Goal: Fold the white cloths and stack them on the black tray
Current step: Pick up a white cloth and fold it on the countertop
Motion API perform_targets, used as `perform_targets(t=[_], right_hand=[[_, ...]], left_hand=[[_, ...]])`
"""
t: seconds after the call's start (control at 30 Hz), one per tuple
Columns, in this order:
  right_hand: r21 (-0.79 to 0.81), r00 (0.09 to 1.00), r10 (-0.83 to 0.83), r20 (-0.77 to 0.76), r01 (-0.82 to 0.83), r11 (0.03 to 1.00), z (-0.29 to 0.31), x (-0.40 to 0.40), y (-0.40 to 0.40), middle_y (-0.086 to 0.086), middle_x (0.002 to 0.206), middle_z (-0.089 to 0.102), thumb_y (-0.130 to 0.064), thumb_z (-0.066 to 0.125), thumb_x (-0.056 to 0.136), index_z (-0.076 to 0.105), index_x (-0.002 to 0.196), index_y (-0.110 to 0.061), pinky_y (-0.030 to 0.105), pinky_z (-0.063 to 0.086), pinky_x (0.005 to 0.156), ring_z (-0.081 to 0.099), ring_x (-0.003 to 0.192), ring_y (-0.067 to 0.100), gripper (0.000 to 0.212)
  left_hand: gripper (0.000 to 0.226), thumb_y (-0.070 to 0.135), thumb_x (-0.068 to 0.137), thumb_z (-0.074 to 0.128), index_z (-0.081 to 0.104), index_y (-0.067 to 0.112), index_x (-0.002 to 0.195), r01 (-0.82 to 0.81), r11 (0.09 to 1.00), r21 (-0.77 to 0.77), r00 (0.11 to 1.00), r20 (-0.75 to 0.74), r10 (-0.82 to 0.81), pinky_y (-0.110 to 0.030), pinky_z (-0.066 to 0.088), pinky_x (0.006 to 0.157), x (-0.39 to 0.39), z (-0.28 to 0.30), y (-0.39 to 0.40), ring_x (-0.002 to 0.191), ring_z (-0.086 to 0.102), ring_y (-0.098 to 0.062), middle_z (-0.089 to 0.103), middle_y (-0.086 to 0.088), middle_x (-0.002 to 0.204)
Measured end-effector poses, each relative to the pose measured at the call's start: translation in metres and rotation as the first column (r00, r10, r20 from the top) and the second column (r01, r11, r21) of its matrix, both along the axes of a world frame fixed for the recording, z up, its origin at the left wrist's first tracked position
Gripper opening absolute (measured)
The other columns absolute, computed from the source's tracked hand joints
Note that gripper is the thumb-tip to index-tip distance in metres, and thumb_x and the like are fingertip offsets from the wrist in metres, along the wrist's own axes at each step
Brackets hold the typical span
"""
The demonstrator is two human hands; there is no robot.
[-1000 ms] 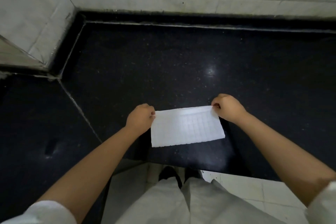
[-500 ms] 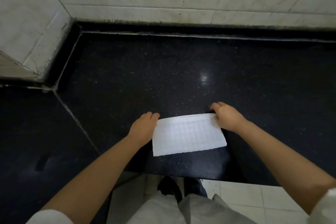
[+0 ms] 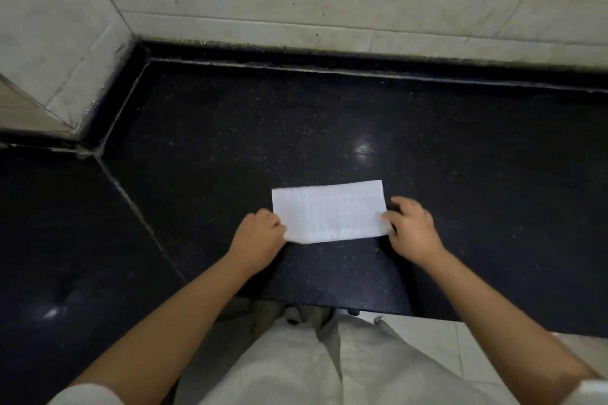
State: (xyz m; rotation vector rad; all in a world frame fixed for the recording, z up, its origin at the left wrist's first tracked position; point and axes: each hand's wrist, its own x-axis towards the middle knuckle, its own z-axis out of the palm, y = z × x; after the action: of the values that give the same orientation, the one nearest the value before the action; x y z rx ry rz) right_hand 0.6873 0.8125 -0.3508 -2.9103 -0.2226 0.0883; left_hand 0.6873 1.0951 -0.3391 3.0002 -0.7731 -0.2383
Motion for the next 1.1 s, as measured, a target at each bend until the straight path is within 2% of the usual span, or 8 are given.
perform_targets(t=[0.13,0.27,0.37,0.43,0.5,0.67,0.87,1.1], right_hand=[[0.122,0.981,-0.185,-0.061,0.191,0.974,-0.009,-0.018,0.005,0.03,0.105,0.064,0.009,0.071,0.064,0.07,0.089,0.004,0.057,0.046,0.085,0.059,0.1,0.049,0.026],[0.076,0.891,-0.386,-0.238,0.414,0.907,0.001,-0.009,0.014,0.021,0.119,0.056,-0.022,0.055,0.088,0.057,0.114,0.001,0.042,0.042,0.091,0.049,0.112,0.037,0.035],[0.047,0.838,-0.422,-0.346,0.464,0.884,0.002,0.001,0.024,0.021,0.112,0.057,-0.02,0.053,0.088,0.055,0.104,0.003,0.037,0.045,0.08,0.054,0.102,0.034,0.028],[0.113,0.782,-0.457,-0.424,0.546,0.83,0.001,0.005,0.028,0.023,0.109,0.058,-0.013,0.051,0.088,0.053,0.098,0.003,0.032,0.044,0.067,0.055,0.089,0.031,0.019],[0.183,0.718,-0.482,-0.501,0.633,0.752,0.002,0.008,0.032,0.02,0.102,0.058,-0.007,0.051,0.087,0.052,0.097,0.003,0.025,0.035,0.049,0.05,0.079,0.024,0.014],[0.181,0.608,-0.556,-0.566,0.75,0.637,0.001,0.019,0.031,0.002,0.062,0.042,-0.002,0.053,0.079,0.037,0.055,-0.01,0.022,0.028,0.041,0.043,0.058,0.016,0.03],[0.125,0.734,-0.525,-0.431,0.624,0.771,0.009,0.019,0.044,0.009,0.086,0.048,-0.006,0.052,0.08,0.029,0.053,-0.016,0.026,0.037,0.059,0.053,0.085,0.027,0.036],[0.369,0.944,-0.283,-0.168,0.327,0.87,0.057,0.022,0.097,-0.002,0.064,0.036,0.002,0.046,0.082,0.035,0.061,-0.009,0.022,0.028,0.049,0.036,0.056,0.011,0.026]], left_hand=[[0.028,0.027,0.051,0.091,0.074,0.011,0.066,-0.134,0.991,0.011,0.984,-0.114,0.135,-0.033,0.055,0.056,-0.019,-0.013,-0.004,0.079,0.07,-0.026,0.072,-0.009,0.09],[0.016,0.018,0.061,0.077,0.074,0.007,0.072,-0.176,0.98,-0.092,0.983,0.039,0.18,-0.036,0.059,0.06,-0.005,-0.016,-0.014,0.083,0.072,-0.03,0.073,-0.016,0.095],[0.038,0.016,0.072,0.072,0.068,-0.003,0.105,-0.24,0.965,-0.106,0.971,0.001,0.241,-0.041,0.054,0.086,0.01,-0.019,-0.031,0.11,0.064,-0.033,0.063,-0.02,0.122],[0.054,0.021,0.095,0.048,0.032,-0.003,0.141,-0.303,0.952,-0.053,0.95,-0.097,0.297,-0.04,0.024,0.116,0.015,-0.024,-0.04,0.143,0.024,-0.029,0.022,-0.014,0.154],[0.057,0.03,0.102,0.024,0.002,0.007,0.149,-0.365,0.93,0.051,0.902,-0.228,0.366,-0.036,-0.001,0.12,0.015,-0.027,-0.044,0.148,-0.007,-0.021,-0.008,-0.008,0.159],[0.06,0.036,0.101,0.018,-0.006,0.009,0.149,-0.408,0.911,0.065,0.872,-0.267,0.41,-0.035,-0.007,0.12,0.013,-0.035,-0.044,0.147,-0.011,-0.018,-0.013,-0.007,0.158],[0.059,0.037,0.101,0.019,-0.003,0.01,0.149,-0.406,0.913,0.044,0.875,-0.271,0.402,-0.036,-0.007,0.12,0.012,-0.035,-0.043,0.147,-0.011,-0.019,-0.011,-0.007,0.159],[0.057,0.035,0.101,0.018,-0.003,0.011,0.149,-0.437,0.9,-0.005,0.87,-0.259,0.421,-0.04,-0.008,0.119,0.012,-0.029,-0.04,0.147,-0.009,-0.017,-0.008,-0.004,0.159]])
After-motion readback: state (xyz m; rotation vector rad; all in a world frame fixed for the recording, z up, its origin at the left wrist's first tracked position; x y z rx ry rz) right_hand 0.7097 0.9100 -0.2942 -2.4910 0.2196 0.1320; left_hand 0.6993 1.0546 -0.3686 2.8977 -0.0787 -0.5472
